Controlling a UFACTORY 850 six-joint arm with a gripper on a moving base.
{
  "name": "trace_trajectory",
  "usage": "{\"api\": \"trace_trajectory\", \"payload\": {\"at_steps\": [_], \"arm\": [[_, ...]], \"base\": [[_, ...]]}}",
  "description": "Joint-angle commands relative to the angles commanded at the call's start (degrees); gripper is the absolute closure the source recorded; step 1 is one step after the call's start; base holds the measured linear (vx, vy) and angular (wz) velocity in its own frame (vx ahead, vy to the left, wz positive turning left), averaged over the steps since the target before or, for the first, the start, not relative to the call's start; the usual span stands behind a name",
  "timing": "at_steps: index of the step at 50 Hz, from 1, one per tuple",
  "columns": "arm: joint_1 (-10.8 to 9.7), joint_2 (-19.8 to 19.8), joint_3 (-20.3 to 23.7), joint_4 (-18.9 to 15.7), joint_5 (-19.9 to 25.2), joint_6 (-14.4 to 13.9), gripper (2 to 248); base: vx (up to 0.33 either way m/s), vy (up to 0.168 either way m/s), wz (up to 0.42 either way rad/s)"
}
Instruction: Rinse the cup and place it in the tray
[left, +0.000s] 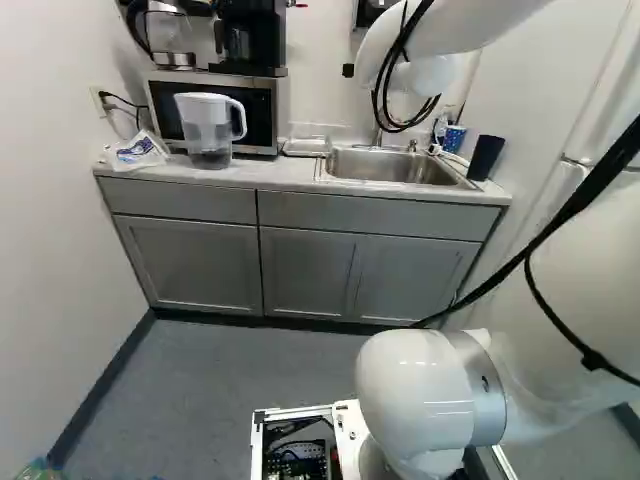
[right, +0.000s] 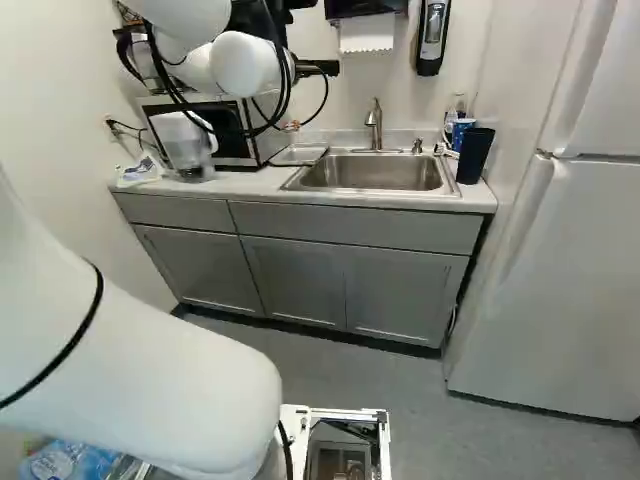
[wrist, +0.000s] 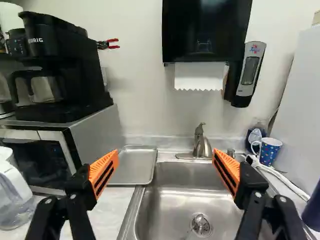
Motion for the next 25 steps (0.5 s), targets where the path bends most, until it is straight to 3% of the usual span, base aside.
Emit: {"api": "trace_trajectory", "payload": {"at_steps": [25], "arm": [[0.0,0.0,0.0,0.0,0.0,0.0,3]], "base": [[0.119,0.008,-0.025]]}}
